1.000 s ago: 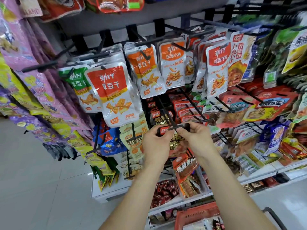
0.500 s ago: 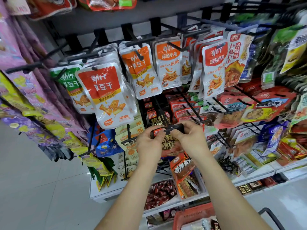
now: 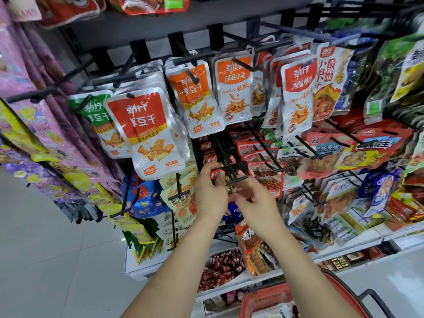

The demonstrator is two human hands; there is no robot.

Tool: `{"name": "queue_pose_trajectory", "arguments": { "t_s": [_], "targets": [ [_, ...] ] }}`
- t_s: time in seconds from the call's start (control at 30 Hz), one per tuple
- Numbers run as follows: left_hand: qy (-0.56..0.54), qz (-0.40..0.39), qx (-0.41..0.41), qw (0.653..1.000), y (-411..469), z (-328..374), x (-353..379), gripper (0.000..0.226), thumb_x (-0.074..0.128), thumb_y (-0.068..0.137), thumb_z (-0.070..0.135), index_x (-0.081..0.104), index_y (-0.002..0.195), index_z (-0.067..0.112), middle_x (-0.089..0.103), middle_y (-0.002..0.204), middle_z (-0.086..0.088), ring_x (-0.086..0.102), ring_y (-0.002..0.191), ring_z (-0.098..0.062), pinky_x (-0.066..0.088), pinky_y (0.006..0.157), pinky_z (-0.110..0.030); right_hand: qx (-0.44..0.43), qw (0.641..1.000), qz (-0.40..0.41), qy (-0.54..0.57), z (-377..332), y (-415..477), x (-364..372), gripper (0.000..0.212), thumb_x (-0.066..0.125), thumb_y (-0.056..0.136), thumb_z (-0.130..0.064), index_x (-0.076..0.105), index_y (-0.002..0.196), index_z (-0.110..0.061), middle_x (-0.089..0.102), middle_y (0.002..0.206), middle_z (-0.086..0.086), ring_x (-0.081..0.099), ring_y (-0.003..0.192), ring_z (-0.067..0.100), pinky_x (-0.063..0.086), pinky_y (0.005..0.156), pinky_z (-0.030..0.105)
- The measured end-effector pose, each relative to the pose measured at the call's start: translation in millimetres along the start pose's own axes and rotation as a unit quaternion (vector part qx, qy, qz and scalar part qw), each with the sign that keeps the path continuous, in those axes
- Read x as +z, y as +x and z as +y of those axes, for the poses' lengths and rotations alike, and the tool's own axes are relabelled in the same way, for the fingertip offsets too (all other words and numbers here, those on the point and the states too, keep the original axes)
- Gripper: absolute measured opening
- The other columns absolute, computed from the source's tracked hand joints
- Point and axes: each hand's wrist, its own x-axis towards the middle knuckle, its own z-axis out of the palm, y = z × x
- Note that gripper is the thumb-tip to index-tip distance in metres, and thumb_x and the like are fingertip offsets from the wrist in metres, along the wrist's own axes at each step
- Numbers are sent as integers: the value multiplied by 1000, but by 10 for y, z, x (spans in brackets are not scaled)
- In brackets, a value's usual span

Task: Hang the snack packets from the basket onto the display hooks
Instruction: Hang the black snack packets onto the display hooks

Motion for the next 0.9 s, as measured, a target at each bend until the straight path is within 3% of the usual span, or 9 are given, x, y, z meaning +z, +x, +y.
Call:
{"name": "queue_pose_trajectory", "arguments": {
  "t_s": [0.1,0.23,0.3,0.43,0.5,0.6,0.67,0.8,0.9],
  "targets": [
    [66,-15,52,996,-72,-17,-27,53,49,93,-1,46,135,30,47,136,6,41,125,-6,29,99,-13,39,995,-44,75,-1,78,56,38,49,93,1,62,109,-32,69,104,-9,65,99,12,53,92,45],
    [103,-44,123,986,-302,-68,-111,75,42,91,-11,23,150,29,22,154,15,15,137,9,9,104,2,76,986,-62,132,36,189,55,46,46,95,3,57,128,-27,70,97,-3,66,95,27,55,84,54],
    [105,-50,149,982,-420,-102,-177,77,40,87,-16,24,150,26,21,156,14,13,140,9,9,106,1,81,983,-81,140,41,248,37,50,44,95,3,54,131,-31,70,93,4,66,92,36,57,77,52],
    [112,-41,183,976,-525,-222,-315,68,41,82,-15,50,138,22,43,145,12,33,136,2,25,114,-17,115,968,-116,190,29,316,-12,54,40,97,6,54,125,-39,69,105,0,68,95,16,56,76,31],
    [146,-68,169,972,-449,-221,-306,61,42,82,-12,56,132,19,50,140,7,41,132,-6,30,115,-27,121,963,-118,211,7,333,-30,56,41,98,5,53,121,-44,64,116,-1,64,104,15,56,78,29],
    [217,-118,130,960,-222,-172,-203,69,46,86,-8,34,148,20,26,156,6,20,144,-9,10,114,-16,117,958,-107,237,-22,343,-16,57,40,97,8,50,132,-35,64,113,-9,67,93,4,59,75,28],
    [222,-127,107,961,-52,-125,-151,73,46,88,-7,23,152,19,16,159,5,13,146,-9,6,111,-14,112,954,-95,261,-31,338,2,59,40,95,11,49,133,-34,62,113,-19,66,94,3,59,78,32],
    [190,-137,51,971,119,-40,-117,75,45,86,-10,24,152,20,23,154,5,28,141,-15,19,115,-21,129,928,-80,342,-55,378,19,56,45,93,7,52,135,-30,61,127,-8,65,103,17,59,76,36],
    [172,-152,10,973,189,-36,-82,79,46,88,-8,16,153,24,27,151,2,31,139,-14,23,107,-18,142,913,-76,376,-86,469,27,54,46,94,2,51,138,-29,58,134,-1,64,109,23,57,79,38]
  ]
}}
